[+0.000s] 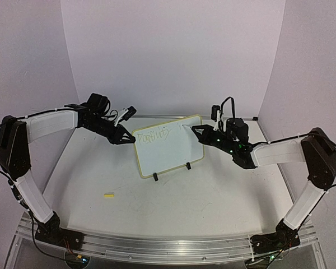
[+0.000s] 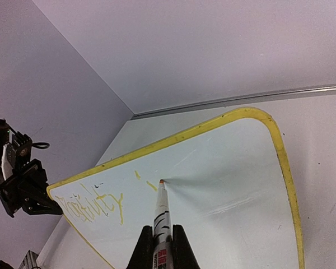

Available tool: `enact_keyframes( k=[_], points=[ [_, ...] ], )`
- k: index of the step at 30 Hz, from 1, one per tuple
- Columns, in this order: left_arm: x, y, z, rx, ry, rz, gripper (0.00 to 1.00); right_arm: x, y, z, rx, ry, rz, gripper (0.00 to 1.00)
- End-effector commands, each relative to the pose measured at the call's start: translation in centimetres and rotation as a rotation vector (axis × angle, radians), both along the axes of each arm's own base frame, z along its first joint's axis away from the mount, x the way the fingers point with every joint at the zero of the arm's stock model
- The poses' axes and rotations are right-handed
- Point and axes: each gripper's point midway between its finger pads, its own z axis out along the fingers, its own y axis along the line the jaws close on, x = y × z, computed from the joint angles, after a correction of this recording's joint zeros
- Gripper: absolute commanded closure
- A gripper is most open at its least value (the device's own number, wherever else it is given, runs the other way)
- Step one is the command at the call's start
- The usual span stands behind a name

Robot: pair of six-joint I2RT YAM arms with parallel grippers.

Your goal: Write a sentence on the whiteboard

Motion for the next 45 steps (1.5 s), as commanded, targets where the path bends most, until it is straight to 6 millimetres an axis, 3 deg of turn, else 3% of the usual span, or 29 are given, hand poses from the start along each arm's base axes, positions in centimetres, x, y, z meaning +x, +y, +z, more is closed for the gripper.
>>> enact_keyframes(
  k=[1, 10, 15, 24, 34, 45],
  points=[
    [-0.7, 0.2, -2.5, 0.084, 0.049, -0.009, 1.0, 1.0, -0.3, 0.8, -0.002, -0.025, -0.036, 1.0],
    [-0.7, 0.2, -2.5, 0.084, 0.051, -0.01, 1.0, 0.3, -0.5, -1.9, -0.026, 0.039, -0.027, 1.0],
    [-0.8, 0.2, -2.5, 0.083, 0.052, -0.011, 1.0, 0.0, -0.5, -2.4, -0.024, 0.054, -0.023, 1.0],
    [-0.7, 0.2, -2.4, 0.081, 0.049, -0.012, 1.0, 0.0, -0.4, -1.4, -0.002, 0.042, -0.017, 1.0],
    [-0.7, 0.1, -2.4, 0.08, 0.049, -0.011, 1.0, 0.5, -0.1, 2.4, 0.065, -0.036, -0.021, 1.0],
    [-0.7, 0.2, -2.5, 0.082, 0.051, -0.011, 1.0, 1.0, 0.2, 2.4, 0.072, -0.044, -0.019, 1.0]
  ],
)
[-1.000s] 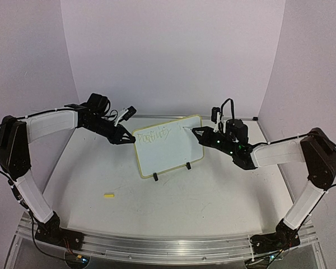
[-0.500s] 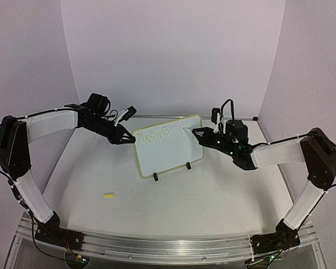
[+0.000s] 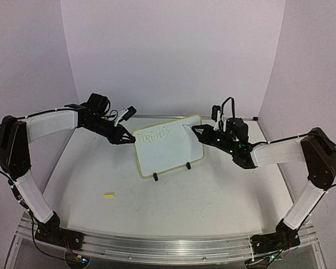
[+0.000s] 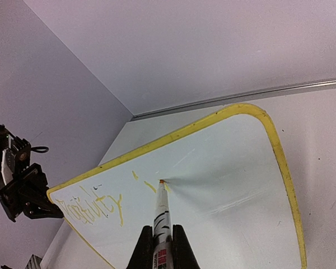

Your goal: Write a sentence on the whiteboard

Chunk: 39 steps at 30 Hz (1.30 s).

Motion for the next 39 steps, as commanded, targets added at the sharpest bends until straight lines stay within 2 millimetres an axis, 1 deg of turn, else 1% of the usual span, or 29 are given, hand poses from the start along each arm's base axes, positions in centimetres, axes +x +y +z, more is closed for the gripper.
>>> enact_keyframes(
  k=[1, 6, 10, 15, 19, 26, 32, 39],
  points=[
    [-0.7, 0.2, -2.5, 0.082, 0.05, -0.012, 1.0, 1.0, 0.3, 2.4, 0.048, -0.065, -0.011, 1.0],
    [-0.7, 0.2, -2.6, 0.084, 0.05, -0.01, 1.0, 1.3, 0.0, 1.8, 0.037, -0.057, -0.039, 1.0],
    [-0.7, 0.2, -2.6, 0.085, 0.051, -0.01, 1.0, 1.5, -1.0, 1.3, 0.03, -0.047, -0.091, 1.0],
    [-0.7, 0.2, -2.6, 0.085, 0.054, -0.011, 1.0, 1.4, -1.9, 1.4, 0.023, -0.052, -0.128, 1.0],
    [-0.7, 0.2, -2.7, 0.084, 0.054, -0.011, 1.0, 1.3, -1.8, 1.3, 0.019, -0.05, -0.123, 1.0],
    [-0.7, 0.2, -2.6, 0.084, 0.053, -0.011, 1.0, 1.2, -1.6, -0.4, -0.005, -0.012, -0.108, 1.0],
    [-0.7, 0.2, -2.6, 0.083, 0.052, -0.01, 1.0, 0.8, -1.8, -1.8, -0.014, 0.023, -0.109, 1.0],
    [-0.7, 0.2, -2.6, 0.083, 0.054, -0.01, 1.0, 0.6, -1.9, -2.4, -0.016, 0.037, -0.112, 1.0]
  ],
)
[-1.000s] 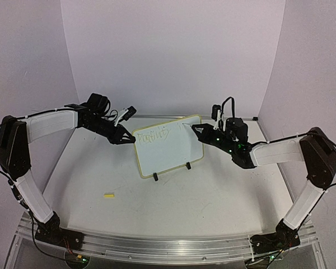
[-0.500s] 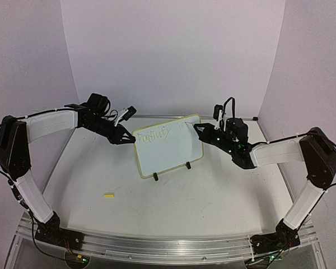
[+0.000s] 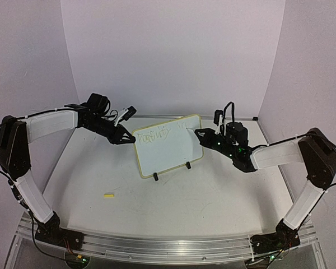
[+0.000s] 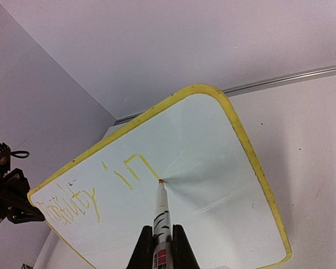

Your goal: Write a sentence on the whiteboard

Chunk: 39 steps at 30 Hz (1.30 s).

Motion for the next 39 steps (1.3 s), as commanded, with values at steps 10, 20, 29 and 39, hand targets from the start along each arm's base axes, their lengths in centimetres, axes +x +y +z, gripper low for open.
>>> enact_keyframes(
  k=[10, 20, 29, 39],
  points=[
    [-0.6, 0.2, -2.4, 0.083, 0.049, -0.005, 1.0, -0.8, -0.6, 3.0, 0.014, -0.07, 0.008, 1.0],
    [-0.8, 0.0, -2.1, 0.074, 0.051, -0.005, 1.0, -6.6, 3.9, 6.0, -0.02, -0.171, 0.281, 1.0],
    [-1.0, -0.1, -2.3, 0.078, 0.056, -0.009, 1.0, -10.3, 12.0, 3.3, -0.093, -0.153, 0.435, 1.0],
    [-1.1, -0.2, -2.1, 0.076, 0.051, -0.012, 1.0, -9.4, 16.0, -1.2, -0.118, -0.074, 0.466, 1.0]
  ],
)
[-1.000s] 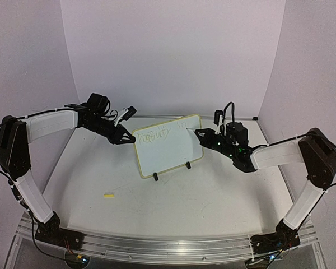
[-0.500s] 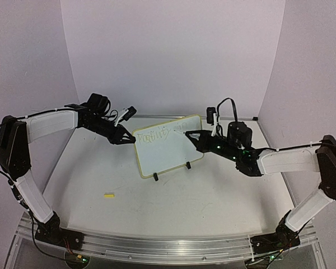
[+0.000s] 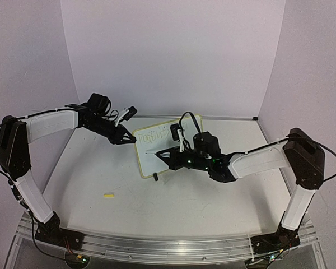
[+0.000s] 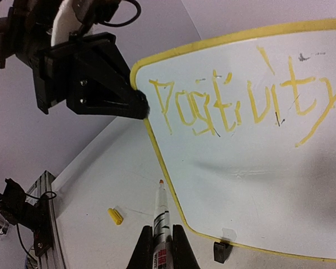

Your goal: Write a sentence on the whiteboard

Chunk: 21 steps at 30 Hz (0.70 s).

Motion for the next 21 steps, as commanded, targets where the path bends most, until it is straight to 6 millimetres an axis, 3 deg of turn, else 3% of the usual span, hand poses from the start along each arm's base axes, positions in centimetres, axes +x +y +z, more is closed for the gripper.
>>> enact_keyframes(
  k=[1, 12, 21],
  points=[
    [-0.9, 0.1, -2.1, 0.075, 0.054, -0.005, 1.0, 1.0, 1.5, 0.3, 0.022, -0.006, 0.0, 1.0],
    [-0.9, 0.1, -2.1, 0.075, 0.053, -0.005, 1.0, 1.5, 3.0, -1.9, 0.011, 0.041, 0.015, 1.0],
    [-0.9, 0.1, -2.1, 0.077, 0.053, -0.005, 1.0, 2.2, 1.6, -2.9, -0.007, 0.063, -0.068, 1.0]
  ],
)
